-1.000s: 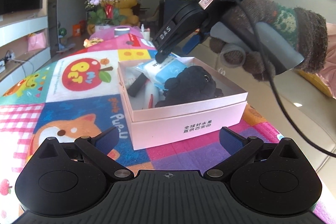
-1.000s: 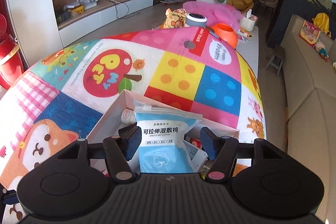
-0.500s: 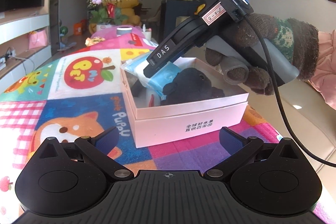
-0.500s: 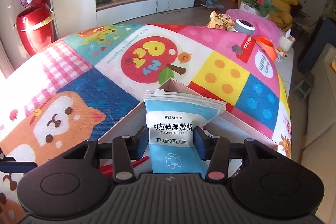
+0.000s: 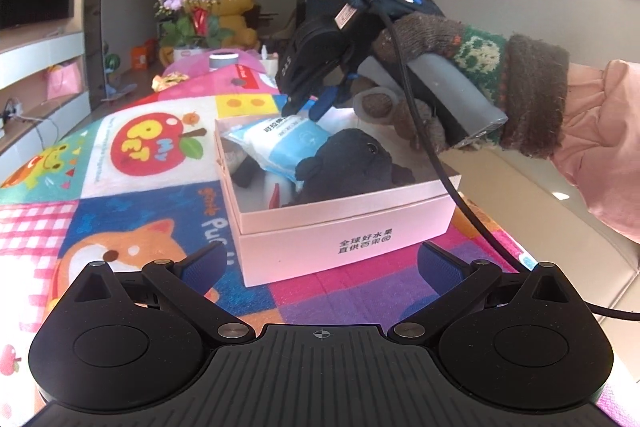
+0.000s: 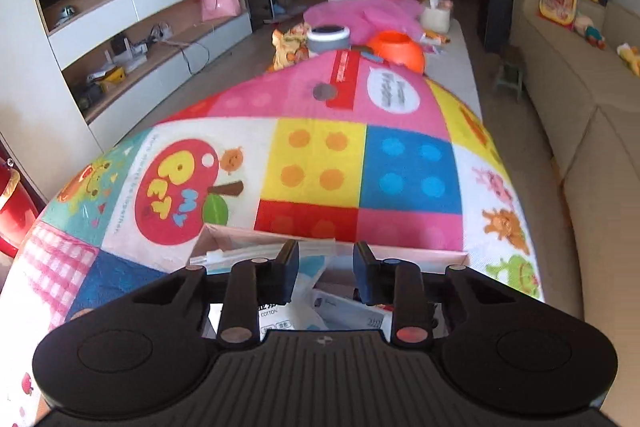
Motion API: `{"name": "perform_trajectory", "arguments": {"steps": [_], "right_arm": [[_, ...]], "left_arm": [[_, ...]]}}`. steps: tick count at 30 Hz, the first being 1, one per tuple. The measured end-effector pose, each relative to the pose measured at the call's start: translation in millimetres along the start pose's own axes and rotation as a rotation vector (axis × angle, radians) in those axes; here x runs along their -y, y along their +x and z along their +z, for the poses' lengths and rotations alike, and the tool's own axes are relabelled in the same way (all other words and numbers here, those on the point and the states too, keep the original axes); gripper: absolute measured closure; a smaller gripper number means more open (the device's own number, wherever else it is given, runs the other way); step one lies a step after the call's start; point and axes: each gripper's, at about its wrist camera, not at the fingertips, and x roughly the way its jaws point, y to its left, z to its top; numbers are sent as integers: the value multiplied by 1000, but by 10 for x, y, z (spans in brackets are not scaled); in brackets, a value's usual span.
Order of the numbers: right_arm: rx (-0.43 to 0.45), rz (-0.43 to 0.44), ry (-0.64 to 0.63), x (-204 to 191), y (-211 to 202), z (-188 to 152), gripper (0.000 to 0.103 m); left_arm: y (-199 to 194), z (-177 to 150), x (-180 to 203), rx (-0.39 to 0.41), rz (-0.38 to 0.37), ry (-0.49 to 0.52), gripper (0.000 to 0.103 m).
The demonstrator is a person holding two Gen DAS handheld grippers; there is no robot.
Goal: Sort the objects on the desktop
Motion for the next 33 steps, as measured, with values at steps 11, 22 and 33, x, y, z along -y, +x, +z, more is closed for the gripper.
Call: {"name": "perform_trajectory", "arguments": {"steps": [11,22,33], "right_arm": [[134,-34,-46,112,-490,-237,30],[-11,241,461,1144,-398,-835,0],[-50,301,404,469,-115,-768,0]], "left_arm": [[201,34,-88,-78,91,4,0],[462,46,-85,-96,25,-17,0],[379,33,-572,-79,167,-87,0]]}}
